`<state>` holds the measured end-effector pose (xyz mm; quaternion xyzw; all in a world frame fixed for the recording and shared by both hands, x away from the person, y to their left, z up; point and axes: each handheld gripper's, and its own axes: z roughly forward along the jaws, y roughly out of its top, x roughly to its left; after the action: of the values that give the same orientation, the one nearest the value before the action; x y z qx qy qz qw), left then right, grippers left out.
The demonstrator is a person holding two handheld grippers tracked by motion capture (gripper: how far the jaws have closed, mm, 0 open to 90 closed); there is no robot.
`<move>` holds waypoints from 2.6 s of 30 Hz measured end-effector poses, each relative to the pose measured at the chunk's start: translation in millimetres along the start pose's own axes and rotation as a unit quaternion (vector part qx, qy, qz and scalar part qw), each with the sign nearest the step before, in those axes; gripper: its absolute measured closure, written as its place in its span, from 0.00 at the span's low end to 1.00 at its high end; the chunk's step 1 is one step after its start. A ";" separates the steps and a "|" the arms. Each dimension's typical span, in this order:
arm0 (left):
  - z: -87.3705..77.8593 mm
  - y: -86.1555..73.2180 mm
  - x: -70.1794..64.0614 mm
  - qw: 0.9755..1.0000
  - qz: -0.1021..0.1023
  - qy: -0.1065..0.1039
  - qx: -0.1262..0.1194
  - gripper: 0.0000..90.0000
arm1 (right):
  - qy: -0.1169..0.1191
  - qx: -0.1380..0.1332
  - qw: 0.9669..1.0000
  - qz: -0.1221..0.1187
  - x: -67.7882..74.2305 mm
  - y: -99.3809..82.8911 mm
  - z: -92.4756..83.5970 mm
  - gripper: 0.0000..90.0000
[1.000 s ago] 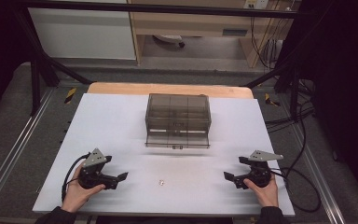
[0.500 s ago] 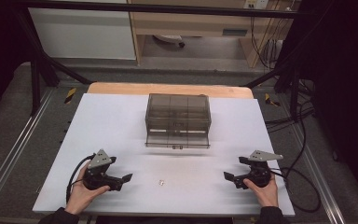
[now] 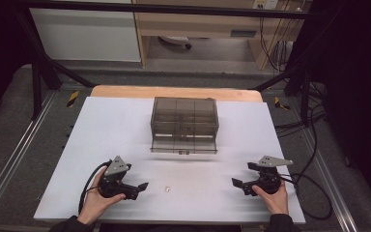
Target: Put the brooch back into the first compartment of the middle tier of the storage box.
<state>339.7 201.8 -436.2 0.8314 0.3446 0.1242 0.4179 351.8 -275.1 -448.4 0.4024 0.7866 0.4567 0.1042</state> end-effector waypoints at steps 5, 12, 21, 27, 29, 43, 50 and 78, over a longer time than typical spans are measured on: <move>5.8 4.1 -5.5 1.000 0.002 -0.005 0.005 0.06 | 0.000 0.002 1.000 0.000 0.1 -0.1 0.4 0.01; 15.3 12.7 -15.1 1.000 0.008 -0.014 0.013 0.07 | -0.002 0.004 1.000 -0.002 0.1 -0.2 0.4 0.01; 25.0 19.9 -23.5 1.000 0.012 -0.016 0.021 0.07 | -0.003 0.004 1.000 -0.002 0.0 -0.2 0.2 0.01; 29.1 22.4 -25.8 0.999 0.011 -0.020 0.024 0.08 | -0.004 0.003 1.000 -0.003 -0.1 -0.2 0.4 0.01; 31.1 23.8 -27.4 0.999 0.013 -0.019 0.026 0.09 | -0.003 0.003 1.000 -0.003 -0.1 -0.2 0.3 0.01; 45.1 28.7 -42.1 0.998 0.028 -0.031 0.042 0.18 | -0.003 0.001 1.000 -0.001 0.4 -0.4 0.1 0.01; 49.9 26.5 -46.6 0.998 0.031 -0.034 0.050 0.27 | -0.003 0.002 1.000 0.000 0.4 -0.1 0.0 0.01; 52.9 24.7 -52.0 0.996 0.010 -0.056 0.070 0.75 | -0.004 0.002 1.000 -0.002 0.1 0.1 -0.6 0.01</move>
<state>339.4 124.2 -445.5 0.8676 0.3207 0.0571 0.3757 351.5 -275.4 -448.0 0.4030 0.7878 0.4533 0.1069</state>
